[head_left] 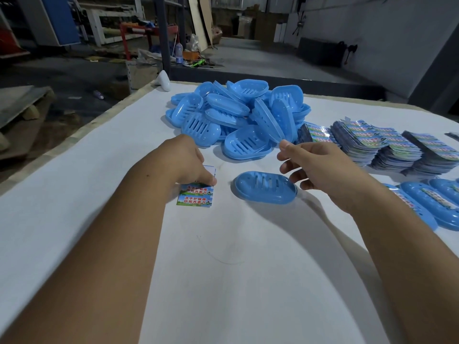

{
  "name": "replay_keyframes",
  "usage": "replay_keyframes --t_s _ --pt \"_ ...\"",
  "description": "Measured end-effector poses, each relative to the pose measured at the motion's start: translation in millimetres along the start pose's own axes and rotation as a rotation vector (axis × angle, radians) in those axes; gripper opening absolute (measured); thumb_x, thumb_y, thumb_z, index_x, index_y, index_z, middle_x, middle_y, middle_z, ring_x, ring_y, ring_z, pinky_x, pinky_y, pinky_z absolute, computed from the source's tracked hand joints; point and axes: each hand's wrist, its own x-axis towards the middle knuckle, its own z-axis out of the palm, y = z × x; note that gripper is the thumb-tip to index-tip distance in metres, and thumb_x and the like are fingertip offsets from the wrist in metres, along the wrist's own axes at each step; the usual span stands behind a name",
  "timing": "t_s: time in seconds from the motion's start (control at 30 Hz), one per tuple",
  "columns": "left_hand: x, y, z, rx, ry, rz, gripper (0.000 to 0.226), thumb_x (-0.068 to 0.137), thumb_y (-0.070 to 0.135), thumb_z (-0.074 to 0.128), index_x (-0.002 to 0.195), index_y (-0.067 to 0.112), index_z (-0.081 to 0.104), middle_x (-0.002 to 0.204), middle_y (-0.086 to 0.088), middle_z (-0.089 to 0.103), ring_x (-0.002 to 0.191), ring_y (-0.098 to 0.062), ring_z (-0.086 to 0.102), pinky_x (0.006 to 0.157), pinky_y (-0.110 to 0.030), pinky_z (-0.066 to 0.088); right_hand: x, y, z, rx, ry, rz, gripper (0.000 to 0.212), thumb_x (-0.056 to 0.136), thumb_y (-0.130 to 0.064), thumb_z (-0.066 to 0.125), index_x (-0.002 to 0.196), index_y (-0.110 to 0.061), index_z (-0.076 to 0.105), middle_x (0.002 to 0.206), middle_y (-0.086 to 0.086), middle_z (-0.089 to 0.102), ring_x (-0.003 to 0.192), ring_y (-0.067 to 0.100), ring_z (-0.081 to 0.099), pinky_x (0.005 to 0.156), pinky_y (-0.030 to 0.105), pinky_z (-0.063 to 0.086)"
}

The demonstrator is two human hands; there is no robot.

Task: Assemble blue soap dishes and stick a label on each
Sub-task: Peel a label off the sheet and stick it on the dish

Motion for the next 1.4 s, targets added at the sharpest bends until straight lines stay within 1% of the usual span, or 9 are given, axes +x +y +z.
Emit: replay_keyframes --t_s 0.23,0.37,0.5,0.63,0.73,0.8,0.87,0.97,1.4 --pt "6.7 -2.5 0.8 -0.037 -0.061 0.002 0.043 0.07 0.025 0.094 0.102 0.011 0.069 0.093 -0.009 0.076 0.087 -0.026 0.074 0.086 -0.047 0.061 -4.0 -1.5 5.7 0.032 -0.04 -0.029 0.039 0.094 -0.053 0.062 0.094 -0.016 0.076 0.075 -0.005 0.072 0.061 0.011 0.06 0.063 0.029 0.05" --pt "3.9 6.0 -3.9 -0.111 -0.088 0.116 0.027 0.071 0.034 0.092 0.087 0.022 0.073 0.075 0.003 0.076 0.07 -0.013 0.075 0.067 -0.032 0.062 -7.5 -1.8 13.4 0.022 -0.042 -0.106 0.03 0.095 -0.043 0.067 0.089 -0.015 0.074 0.073 -0.007 0.072 0.06 0.009 0.059 0.058 0.023 0.048" --pt "-6.9 17.4 -1.2 -0.325 -0.189 0.257 0.036 0.066 0.035 0.094 0.094 0.022 0.075 0.086 0.0 0.079 0.09 -0.022 0.076 0.089 -0.049 0.06 -11.0 -4.9 16.5 -0.014 -0.096 -0.23 0.013 0.09 -0.033 0.075 0.086 -0.021 0.079 0.081 -0.004 0.078 0.063 0.001 0.061 0.057 0.014 0.048" --pt "-15.9 27.6 4.9 -0.468 -0.215 0.305 0.06 0.045 0.044 0.093 0.096 0.02 0.073 0.091 -0.002 0.079 0.093 -0.025 0.076 0.092 -0.053 0.059 -14.1 -7.0 17.7 -0.009 -0.202 -0.243 0.011 0.09 -0.026 0.076 0.082 -0.02 0.08 0.073 -0.003 0.076 0.061 0.003 0.061 0.055 0.017 0.047" --pt "-17.3 30.8 8.5 -0.551 -0.222 0.306 0.059 0.05 0.041 0.091 0.101 0.018 0.073 0.093 -0.003 0.079 0.093 -0.024 0.076 0.09 -0.047 0.06 -13.8 -7.7 17.2 0.019 -0.201 -0.243 0.014 0.093 -0.022 0.073 0.08 -0.02 0.078 0.068 -0.005 0.072 0.059 0.004 0.06 0.054 0.019 0.046" --pt "-15.3 30.1 8.2 -0.605 -0.222 0.29 0.058 0.054 0.045 0.088 0.104 0.02 0.074 0.092 -0.001 0.08 0.083 -0.014 0.076 0.074 -0.034 0.063 -11.8 -7.6 15.6 0.032 -0.15 -0.227 0.016 0.093 -0.02 0.072 0.078 -0.017 0.077 0.067 -0.006 0.069 0.058 0.004 0.059 0.054 0.019 0.045" --pt "-13.7 29.6 6.9 -0.634 -0.205 0.281 0.033 0.075 0.041 0.084 0.098 0.019 0.076 0.088 0.001 0.08 0.069 -0.006 0.072 0.057 -0.021 0.055 -9.4 -7.1 12.9 0.051 -0.069 -0.2 0.019 0.093 -0.019 0.071 0.075 -0.016 0.076 0.067 -0.003 0.068 0.058 0.006 0.058 0.054 0.021 0.044" --pt "-12.6 29.6 6.3 -0.651 -0.135 0.248 0.013 0.09 0.028 0.073 0.091 0.016 0.078 0.086 0.001 0.08 0.067 -0.004 0.071 0.059 -0.021 0.053 -6.5 -6.9 7.9 0.104 0.028 -0.154 0.022 0.093 -0.018 0.069 0.071 -0.017 0.075 0.068 -0.002 0.068 0.058 0.008 0.058 0.053 0.022 0.044" --pt "-14.9 33.3 9.9 -0.563 -0.069 0.365 0.014 0.094 0.023 0.069 0.083 0.02 0.077 0.079 0.007 0.079 0.064 -0.001 0.07 0.053 -0.014 0.052 -0.9 -5.1 2.7 0.154 0.038 -0.043 0.023 0.089 -0.024 0.073 0.078 -0.003 0.075 0.069 0.001 0.067 0.057 0.009 0.059 0.056 0.024 0.049"
